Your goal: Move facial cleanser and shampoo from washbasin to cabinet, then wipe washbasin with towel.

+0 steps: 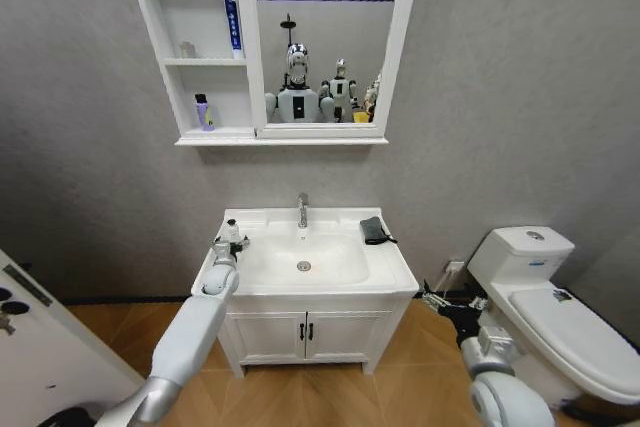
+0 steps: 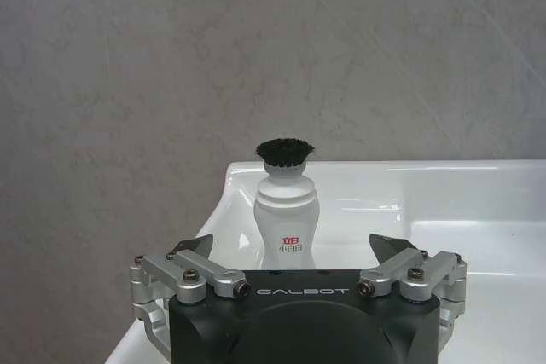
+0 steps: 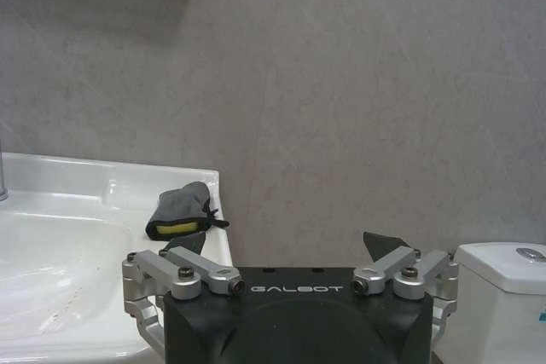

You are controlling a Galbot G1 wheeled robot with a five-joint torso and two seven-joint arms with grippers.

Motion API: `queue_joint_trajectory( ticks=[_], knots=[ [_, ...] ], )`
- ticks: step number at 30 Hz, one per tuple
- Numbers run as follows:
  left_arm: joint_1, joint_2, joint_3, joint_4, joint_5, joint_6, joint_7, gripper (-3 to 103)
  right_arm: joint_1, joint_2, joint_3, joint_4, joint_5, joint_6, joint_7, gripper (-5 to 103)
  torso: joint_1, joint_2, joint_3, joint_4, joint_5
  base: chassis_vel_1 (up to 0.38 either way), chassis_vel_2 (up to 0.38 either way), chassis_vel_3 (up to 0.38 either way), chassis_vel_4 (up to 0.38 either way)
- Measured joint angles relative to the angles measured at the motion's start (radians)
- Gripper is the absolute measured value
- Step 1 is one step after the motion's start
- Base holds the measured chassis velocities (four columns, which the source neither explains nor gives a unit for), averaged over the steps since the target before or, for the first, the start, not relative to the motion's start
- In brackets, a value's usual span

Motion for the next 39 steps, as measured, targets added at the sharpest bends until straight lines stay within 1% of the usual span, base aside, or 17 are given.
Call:
queue_joint_trajectory(
  ticks=[6,9,14,16,18,19,22,23,26,28,29,31,33,35,37,38,39],
  knots=[
    [-0.016,-0.022,-0.005,0.038,-0.008,-0.049,0.001,100,-0.003,0.005,-0.006,0.002,-0.012,0.001,0.0,100,0.0,0.0,0.0,-0.0001,0.0,0.0,0.0,0.0,0.0],
    [-0.037,-0.038,-0.008,0.089,-0.007,-0.114,0.006,100,-0.002,0.003,-0.006,0.003,-0.022,0.006,0.0,100,0.0,0.0,0.0,-0.0001,-0.0001,0.0,0.0,0.0,0.0],
    [-0.049,-0.041,-0.015,0.118,0.0,-0.127,0.007,103,0.0,0.001,-0.005,0.0,-0.024,0.012,0.0,100,0.0,0.0,0.0,0.0,0.0,0.0,0.0,0.0,0.0],
    [-0.054,-0.041,-0.017,0.128,0.004,-0.13,0.007,94,-0.001,0.001,-0.005,-0.005,-0.025,0.013,0.0,100,0.0,0.0,0.0,-0.0001,-0.0001,0.0,0.0,0.0,0.0],
    [-0.055,-0.041,-0.019,0.13,0.006,-0.13,0.007,94,-0.001,0.0,-0.005,-0.007,-0.025,0.013,0.0,100,0.0,0.0,0.0,0.0,-0.0001,0.0,0.0,0.0,0.0],
    [-0.056,-0.041,-0.021,0.131,0.009,-0.13,0.007,84,0.001,0.0,-0.005,-0.01,-0.025,0.014,0.0,100,0.0,0.0,0.0,0.0,-0.0001,0.0,0.0,0.0,0.0],
    [-0.056,-0.038,-0.021,0.131,0.01,-0.128,0.008,78,0.007,-0.001,-0.006,-0.015,-0.025,0.016,0.0,100,0.0,0.0,0.0,0.0,-0.0001,0.0,0.0,0.0,0.0],
    [-0.056,-0.036,-0.02,0.127,0.012,-0.122,0.008,67,0.011,-0.001,-0.006,-0.018,-0.024,0.017,0.0,100,0.0,0.0,0.0,0.0,-0.0001,0.0,0.0,0.0,0.0],
    [-0.052,-0.032,-0.019,0.119,0.013,-0.112,0.01,61,0.016,-0.001,-0.005,-0.021,-0.023,0.017,0.0,100,0.0,0.0,0.0,-0.0001,-0.0001,0.0,0.0,0.0,0.0],
    [-0.044,-0.021,-0.014,0.101,0.013,-0.1,0.018,51,0.018,-0.001,-0.004,-0.023,-0.022,0.018,0.001,100,0.0,0.0,0.0,-0.0001,-0.0001,0.0,0.0,0.0,0.0],
    [-0.044,-0.021,-0.014,0.101,0.013,-0.1,0.018,51,0.018,-0.001,-0.004,-0.023,-0.022,0.018,0.001,100,0.0,0.0,0.0,-0.0001,-0.0001,0.0,0.0,0.0,0.0],
    [-0.031,-0.005,-0.008,0.06,-0.005,-0.071,0.022,42,0.018,0.0,-0.004,-0.028,-0.022,0.022,0.001,100,0.0,0.0,0.0,0.0,-0.0003,0.0,0.0,0.0,0.0],
    [-0.007,0.026,0.004,-0.042,-0.057,-0.017,0.01,41,0.019,0.001,-0.004,-0.032,-0.022,0.024,0.001,100,0.0,0.0,0.0,-0.0001,-0.0003,0.0,0.0,0.0,0.0],
    [-0.001,0.036,0.008,-0.073,-0.067,-0.007,0.001,41,0.021,0.001,-0.005,-0.032,-0.022,0.024,0.001,100,0.0,0.0,0.0,-0.0001,-0.0002,0.0,0.0,0.0,0.0],
    [0.035,0.093,0.025,-0.246,-0.109,0.041,-0.05,41,0.029,0.001,-0.009,-0.035,-0.022,0.024,0.001,100,0.0,0.0,0.0,-0.0002,-0.0002,0.0,0.0,0.0,0.0],
    [0.035,0.093,0.025,-0.246,-0.109,0.041,-0.05,41,0.029,0.001,-0.009,-0.035,-0.022,0.024,0.001,100,0.0,0.0,0.0,-0.0002,-0.0002,0.0,0.0,0.0,0.0],
    [0.047,0.12,0.033,-0.308,-0.132,0.065,-0.079,41,0.031,0.0,-0.01,-0.037,-0.022,0.024,0.001,100,0.0,0.0,0.0,-0.0001,0.0,0.0,0.0,0.0,0.0]
  ],
)
